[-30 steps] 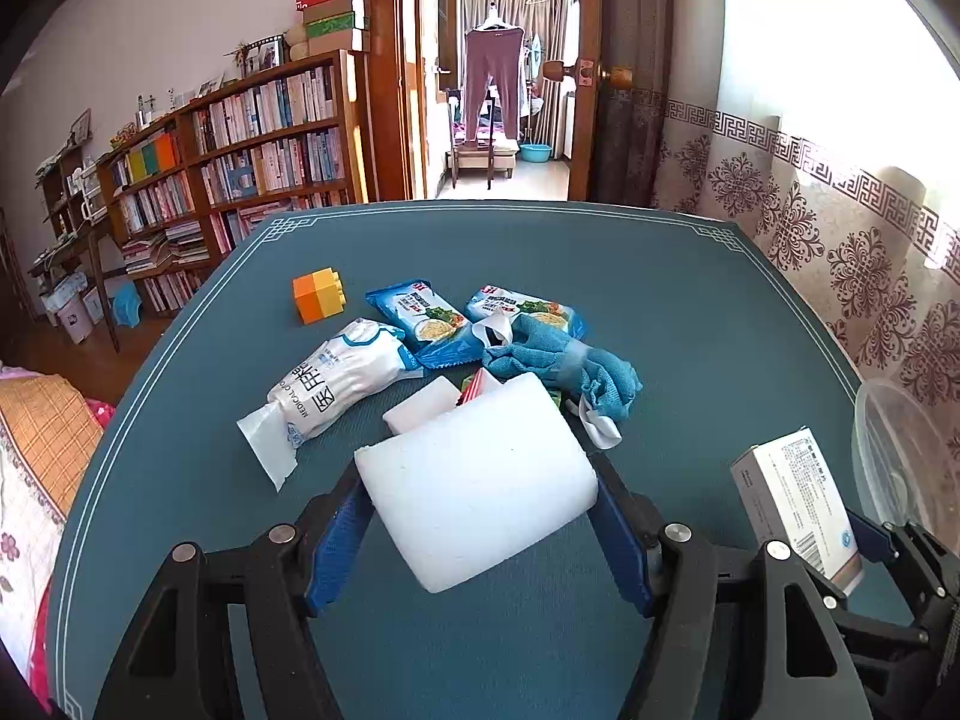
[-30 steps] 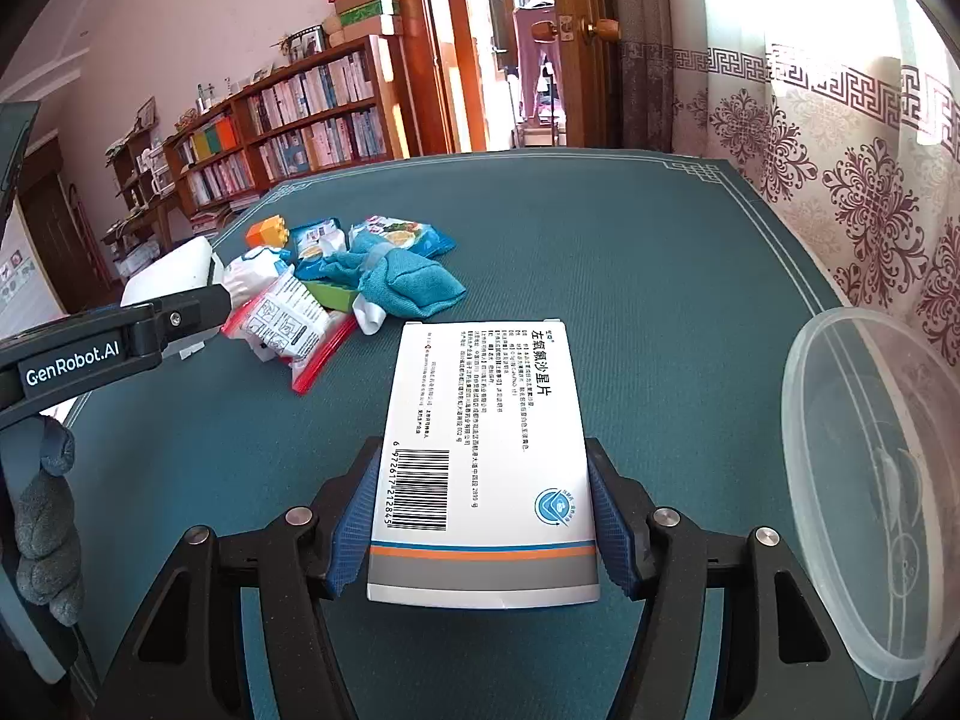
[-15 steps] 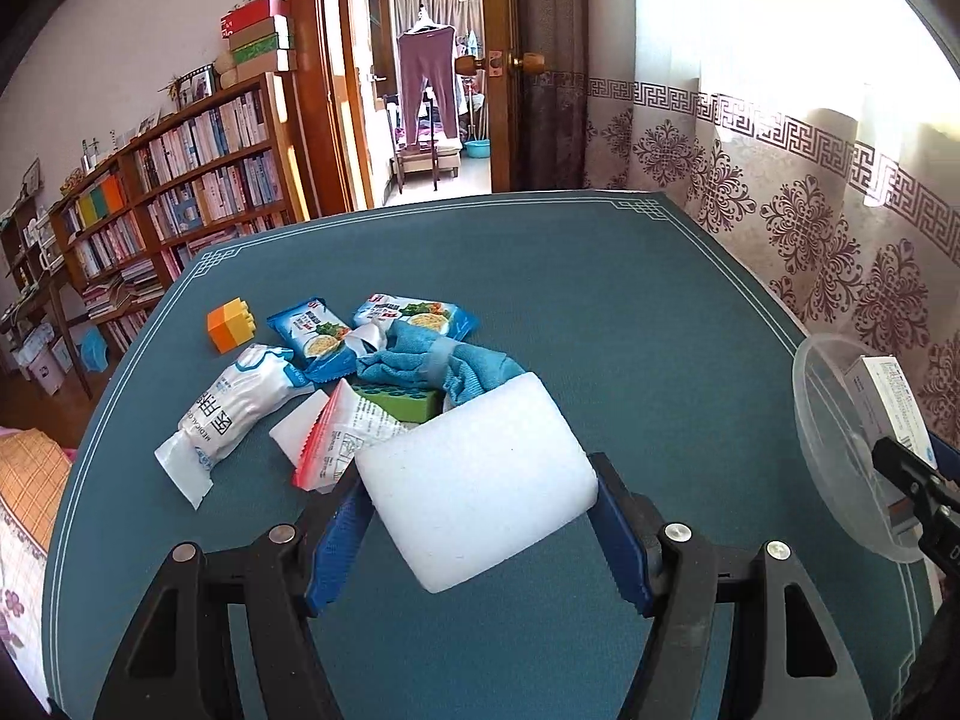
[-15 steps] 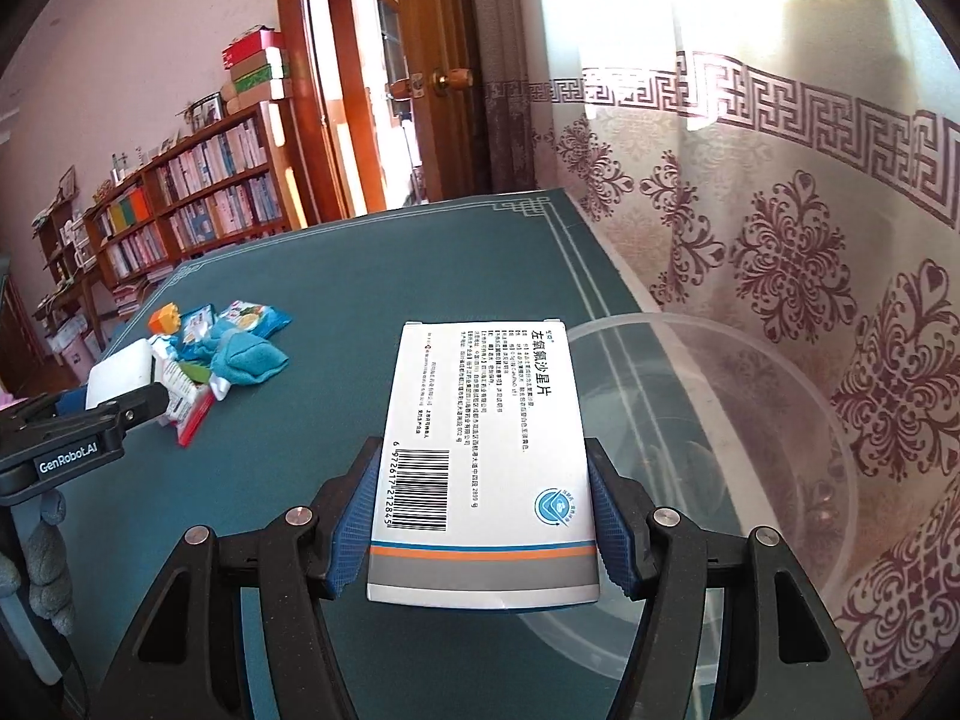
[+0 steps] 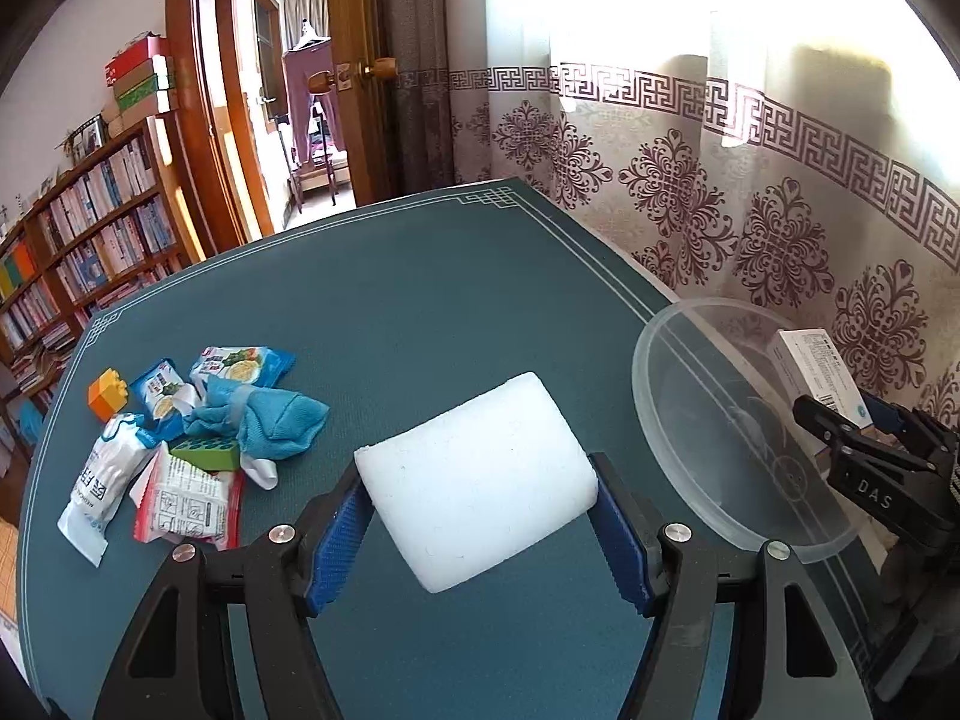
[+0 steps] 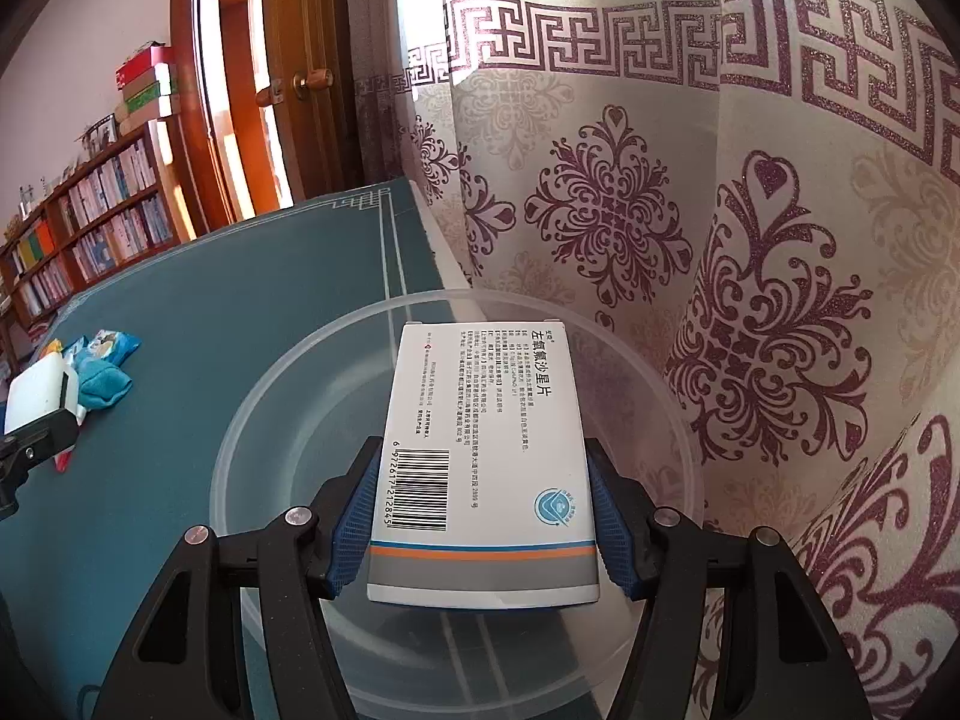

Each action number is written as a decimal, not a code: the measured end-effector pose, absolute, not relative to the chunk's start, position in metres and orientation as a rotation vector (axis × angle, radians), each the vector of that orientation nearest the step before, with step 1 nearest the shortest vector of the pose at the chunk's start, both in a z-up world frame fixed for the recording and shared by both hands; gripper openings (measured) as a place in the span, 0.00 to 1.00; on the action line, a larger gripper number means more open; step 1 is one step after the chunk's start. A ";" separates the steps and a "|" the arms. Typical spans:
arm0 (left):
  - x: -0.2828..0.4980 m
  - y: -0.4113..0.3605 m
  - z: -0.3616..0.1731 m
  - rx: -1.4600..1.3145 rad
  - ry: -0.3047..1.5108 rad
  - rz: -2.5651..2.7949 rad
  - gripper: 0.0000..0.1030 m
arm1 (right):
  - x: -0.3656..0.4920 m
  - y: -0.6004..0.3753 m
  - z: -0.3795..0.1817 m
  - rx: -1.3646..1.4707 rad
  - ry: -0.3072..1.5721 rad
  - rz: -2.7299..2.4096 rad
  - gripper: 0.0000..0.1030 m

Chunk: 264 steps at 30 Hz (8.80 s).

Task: Organize objects
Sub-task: 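Carry the box and sponge to the clear bowl and lower them in, then open both grippers to release box and sponge, then withdraw toward the pile, then grasp the red-and-white snack packet with the right gripper, then grasp the second white sponge with the left gripper while the right gripper holds the packet, then carry the packet and sponge to the clear bowl and lower them in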

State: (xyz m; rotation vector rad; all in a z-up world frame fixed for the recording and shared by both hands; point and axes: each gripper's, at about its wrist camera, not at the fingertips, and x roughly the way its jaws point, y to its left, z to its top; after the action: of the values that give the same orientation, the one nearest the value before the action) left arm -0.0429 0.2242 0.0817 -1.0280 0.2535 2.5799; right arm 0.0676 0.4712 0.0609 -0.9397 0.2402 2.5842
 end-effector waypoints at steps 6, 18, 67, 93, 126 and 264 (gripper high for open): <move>-0.043 0.253 0.079 -1.011 0.258 2.483 0.70 | 0.069 0.480 0.059 -0.932 0.252 2.564 0.62; -0.044 0.294 0.078 -0.967 0.267 2.350 0.70 | 0.079 0.481 0.057 -0.912 0.223 2.537 0.63; -0.052 0.251 0.089 -0.910 0.176 2.591 1.00 | 0.099 0.439 0.075 -0.774 0.280 2.713 0.71; -0.052 0.136 0.077 -0.982 0.103 2.794 1.00 | 0.071 0.337 0.071 -0.856 0.140 2.895 0.76; -0.076 0.021 0.051 -1.124 -0.016 2.945 1.00 | 0.004 0.257 0.051 -1.067 0.127 2.992 0.76; -0.082 0.056 0.021 -1.125 0.179 2.868 0.62 | 0.021 0.260 0.069 -1.078 0.131 3.112 0.55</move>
State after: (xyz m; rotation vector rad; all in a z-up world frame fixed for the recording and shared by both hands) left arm -0.0821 0.0563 0.0207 -1.1251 0.1789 2.8681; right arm 0.0207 0.2602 0.0695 -1.0776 0.1311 3.1123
